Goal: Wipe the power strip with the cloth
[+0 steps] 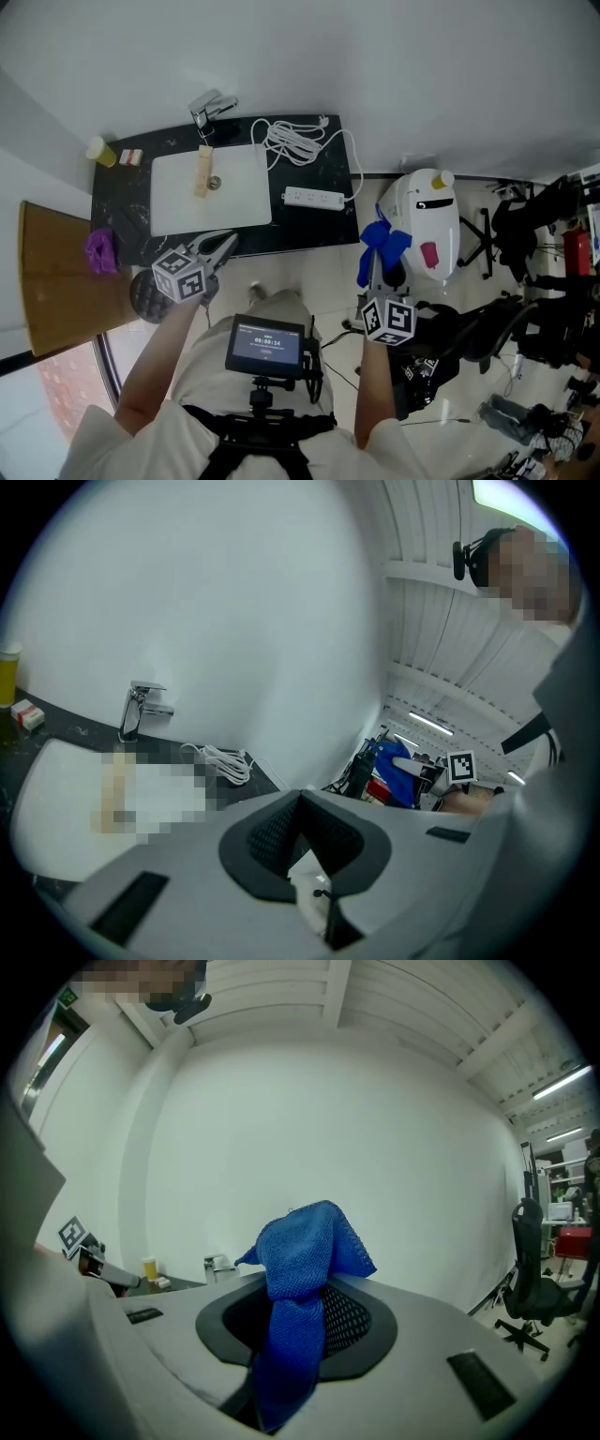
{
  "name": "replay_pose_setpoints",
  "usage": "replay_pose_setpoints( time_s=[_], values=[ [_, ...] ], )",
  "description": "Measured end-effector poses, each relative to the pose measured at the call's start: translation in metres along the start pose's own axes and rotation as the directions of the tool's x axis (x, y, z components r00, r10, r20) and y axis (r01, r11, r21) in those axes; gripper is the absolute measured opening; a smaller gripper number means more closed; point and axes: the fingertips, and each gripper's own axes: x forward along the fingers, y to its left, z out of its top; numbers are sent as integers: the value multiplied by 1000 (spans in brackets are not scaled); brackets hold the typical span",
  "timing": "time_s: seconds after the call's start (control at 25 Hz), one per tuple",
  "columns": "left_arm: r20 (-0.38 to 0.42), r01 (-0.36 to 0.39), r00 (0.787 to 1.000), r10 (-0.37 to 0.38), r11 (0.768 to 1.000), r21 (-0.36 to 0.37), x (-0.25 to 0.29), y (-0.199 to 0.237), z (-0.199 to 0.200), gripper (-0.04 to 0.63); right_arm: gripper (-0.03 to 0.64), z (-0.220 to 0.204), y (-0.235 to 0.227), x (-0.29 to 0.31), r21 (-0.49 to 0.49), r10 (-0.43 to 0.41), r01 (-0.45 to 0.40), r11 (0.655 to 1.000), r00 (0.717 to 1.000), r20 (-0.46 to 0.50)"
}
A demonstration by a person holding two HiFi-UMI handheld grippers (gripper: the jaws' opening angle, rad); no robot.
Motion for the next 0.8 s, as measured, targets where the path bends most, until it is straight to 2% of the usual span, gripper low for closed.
replay_pose_setpoints(
  time_s=[0.2, 0.4, 0.8],
  values=[
    [-20, -25, 1000, 24, 999, -22, 9, -10, -16, 6, 98, -2, -9, -6, 18, 25, -25, 1000, 999, 22],
    [-40, -29, 999, 29, 1000, 7, 27, -34, -22, 6, 98, -11, -26, -15, 42, 51, -52, 998, 998, 28],
    [-30, -44, 999, 45, 999, 20, 52, -123, -40, 6, 98, -16, -77, -74, 54, 104, -105, 993, 994, 18]
  ],
)
